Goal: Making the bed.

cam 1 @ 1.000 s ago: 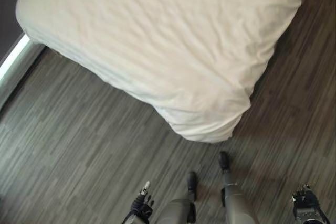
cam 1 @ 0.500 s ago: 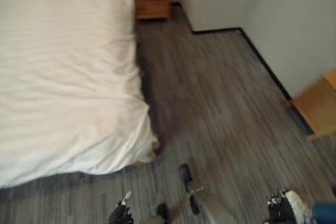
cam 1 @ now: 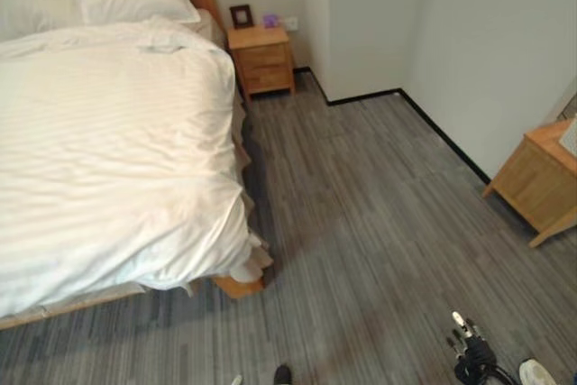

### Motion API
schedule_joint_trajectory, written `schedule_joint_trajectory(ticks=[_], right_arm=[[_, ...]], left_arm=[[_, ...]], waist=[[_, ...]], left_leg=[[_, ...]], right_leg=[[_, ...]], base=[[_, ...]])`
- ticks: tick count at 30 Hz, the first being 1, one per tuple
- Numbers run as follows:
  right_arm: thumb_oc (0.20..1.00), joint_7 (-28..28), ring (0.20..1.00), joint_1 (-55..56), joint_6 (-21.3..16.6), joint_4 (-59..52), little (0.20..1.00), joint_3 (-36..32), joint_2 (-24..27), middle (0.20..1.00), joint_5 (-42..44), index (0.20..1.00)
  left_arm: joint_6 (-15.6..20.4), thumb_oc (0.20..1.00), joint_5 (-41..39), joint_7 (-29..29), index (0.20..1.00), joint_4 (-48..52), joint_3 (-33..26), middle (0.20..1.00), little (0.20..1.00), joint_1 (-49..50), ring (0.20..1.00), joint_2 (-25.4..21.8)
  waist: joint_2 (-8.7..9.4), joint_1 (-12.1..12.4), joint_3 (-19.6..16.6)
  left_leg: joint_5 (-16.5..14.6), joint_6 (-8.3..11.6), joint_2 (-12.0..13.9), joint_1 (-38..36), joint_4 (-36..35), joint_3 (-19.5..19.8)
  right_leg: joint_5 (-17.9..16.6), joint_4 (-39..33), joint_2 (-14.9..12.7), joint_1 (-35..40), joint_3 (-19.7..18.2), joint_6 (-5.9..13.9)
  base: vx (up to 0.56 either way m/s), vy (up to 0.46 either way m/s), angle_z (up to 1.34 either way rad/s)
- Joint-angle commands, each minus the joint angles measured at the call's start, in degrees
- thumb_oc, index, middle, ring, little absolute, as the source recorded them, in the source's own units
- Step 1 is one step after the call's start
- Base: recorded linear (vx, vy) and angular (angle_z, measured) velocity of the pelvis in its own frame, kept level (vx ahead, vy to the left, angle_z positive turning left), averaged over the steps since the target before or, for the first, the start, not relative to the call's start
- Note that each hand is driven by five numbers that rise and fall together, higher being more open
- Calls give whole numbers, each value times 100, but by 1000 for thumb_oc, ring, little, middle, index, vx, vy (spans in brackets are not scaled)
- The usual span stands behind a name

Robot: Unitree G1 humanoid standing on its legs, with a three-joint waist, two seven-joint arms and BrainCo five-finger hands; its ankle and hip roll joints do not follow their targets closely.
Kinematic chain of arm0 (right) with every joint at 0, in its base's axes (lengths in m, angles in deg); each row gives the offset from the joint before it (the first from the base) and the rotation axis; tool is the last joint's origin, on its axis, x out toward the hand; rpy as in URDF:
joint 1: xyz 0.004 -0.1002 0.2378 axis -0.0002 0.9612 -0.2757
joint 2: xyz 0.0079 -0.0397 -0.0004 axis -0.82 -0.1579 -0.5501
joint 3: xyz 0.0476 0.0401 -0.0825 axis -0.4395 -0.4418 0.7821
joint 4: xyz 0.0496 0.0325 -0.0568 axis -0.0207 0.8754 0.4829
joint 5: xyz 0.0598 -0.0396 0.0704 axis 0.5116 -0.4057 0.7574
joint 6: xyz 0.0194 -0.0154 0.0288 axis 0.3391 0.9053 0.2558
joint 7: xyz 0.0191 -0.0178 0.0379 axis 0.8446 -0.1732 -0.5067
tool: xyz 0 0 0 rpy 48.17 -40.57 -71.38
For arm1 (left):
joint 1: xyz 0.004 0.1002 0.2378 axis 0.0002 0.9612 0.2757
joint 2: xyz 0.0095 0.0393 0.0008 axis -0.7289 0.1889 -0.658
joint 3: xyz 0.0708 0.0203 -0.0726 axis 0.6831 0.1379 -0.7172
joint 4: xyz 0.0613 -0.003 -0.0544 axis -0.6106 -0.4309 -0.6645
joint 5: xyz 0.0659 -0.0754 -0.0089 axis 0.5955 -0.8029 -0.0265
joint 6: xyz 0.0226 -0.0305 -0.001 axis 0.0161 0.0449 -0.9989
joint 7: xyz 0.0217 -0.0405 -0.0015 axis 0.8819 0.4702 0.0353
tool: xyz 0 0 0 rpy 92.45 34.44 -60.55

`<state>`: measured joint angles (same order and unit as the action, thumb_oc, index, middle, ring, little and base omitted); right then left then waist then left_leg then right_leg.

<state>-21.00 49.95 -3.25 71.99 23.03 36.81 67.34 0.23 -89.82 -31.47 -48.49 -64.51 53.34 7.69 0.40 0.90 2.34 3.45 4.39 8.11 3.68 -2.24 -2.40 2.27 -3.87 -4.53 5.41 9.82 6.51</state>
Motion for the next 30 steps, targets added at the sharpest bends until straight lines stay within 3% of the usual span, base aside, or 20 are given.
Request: schedule_joint_trajectory(ticks=[1, 6, 7, 10, 12, 14, 17, 18, 21, 26, 30], right_arm=[[1000, 217, 1000, -380, -141, -286, 1000, -123, -265, 1000, -538, 1000], [1000, 180, 1000, -478, -158, -597, 1000, 15, -347, 1000, -653, 1000], [1000, 249, 1000, -519, -65, -1405, 1000, 617, -50, 1000, -1273, 1000], [1000, 291, 1000, -448, -67, -1400, 1000, 713, -54, 1000, -1250, 1000], [1000, 273, 1000, -499, -69, -1340, 1000, 764, -37, 1000, -1267, 1000], [1000, 250, 1000, -458, -33, -1410, 1000, 771, 43, 1000, -1314, 1000], [1000, 249, 1000, -396, -28, -1363, 1000, 747, 66, 1000, -1312, 1000], [1000, 214, 1000, -321, 14, -1317, 1000, 740, 222, 1000, -1508, 1000], [1000, 233, 1000, -182, 43, -1272, 1000, 570, 395, 1000, -1644, 1000], [1000, 223, 1000, -146, 76, -1137, 1000, 356, 375, 1000, -1468, 1000], [1000, 230, 1000, -120, 77, -1060, 1000, 336, 301, 1000, -1457, 1000]], left_arm=[[94, 1000, 24, -32, 1000, -171, -60, 1000, 1000, -333, 1000, -336], [42, 1000, 347, 6, 1000, -389, -9, 1000, 1000, -278, 1000, -315], [158, 1000, 1474, -282, 1000, 1193, 1361, 1000, 1000, -643, 1000, -935], [181, 1000, 1461, -329, 1000, 1161, 1281, 1000, 1000, -651, 1000, -995], [181, 1000, 1333, -378, 1000, 1072, 1186, 1000, 1000, -720, 1000, -974], [157, 1000, 1201, -386, 1000, 1156, 1176, 1000, 1000, -741, 1000, -957], [150, 1000, 1233, -370, 1000, 1135, 1236, 1000, 1000, -781, 1000, -906], [184, 1000, 930, -314, 1000, 1389, 1286, 1000, 1000, -895, 1000, -833], [151, 1000, 804, -262, 1000, 1606, 1403, 1000, 1000, -957, 1000, -762], [137, 1000, 739, -190, 1000, 1701, 1420, 1000, 1000, -871, 1000, -700], [107, 1000, 842, -206, 1000, 1542, 1404, 1000, 1000, -728, 1000, -670]], waist=[[187, -19, 22], [151, 84, -26], [145, -198, 260], [220, -146, 175], [253, -99, 113], [302, -132, 70], [342, -114, 27], [374, -80, 41], [436, -119, 209], [552, -225, 208], [430, -363, 33]], left_leg=[[-281, -205, -574, -397, 77, -4], [-304, -236, -575, -560, 49, 34], [-448, -291, -455, -767, 2, -390], [-493, -309, -559, -712, 89, -407], [-456, -288, -516, -802, 23, -420], [-367, -255, -468, -806, -38, -258], [-313, -222, -494, -767, -56, -108], [-227, -94, -452, -497, 161, 205], [-234, 26, -520, -65, 802, 460], [-580, 19, -434, -260, 1142, 121], [-603, -94, -389, -633, 524, -35]], right_leg=[[-460, 48, -285, -358, -372, 123], [-413, 62, -265, -198, -329, 101], [-467, 1525, -557, -1199, -157, 302], [-421, 1050, -512, -910, -44, 239], [-362, 990, -381, -805, -102, 190], [-142, 1032, -72, -773, -445, 96], [-85, 913, -71, -632, -444, 17], [-11, 805, -33, -523, -281, -92], [3, 853, -88, -483, 10, -189], [-43, 865, -233, -476, 198, -202], [-115, 867, -142, -583, 100, -138]], base=[[-13, -21, 10], [-8, 3, -2], [16, 37, 5], [41, 18, 8], [88, -46, 2], [46, -96, -7], [13, -155, 19], [-20, -175, 66], [-80, -154, 188], [-99, 4, 86], [9, 133, 14]])
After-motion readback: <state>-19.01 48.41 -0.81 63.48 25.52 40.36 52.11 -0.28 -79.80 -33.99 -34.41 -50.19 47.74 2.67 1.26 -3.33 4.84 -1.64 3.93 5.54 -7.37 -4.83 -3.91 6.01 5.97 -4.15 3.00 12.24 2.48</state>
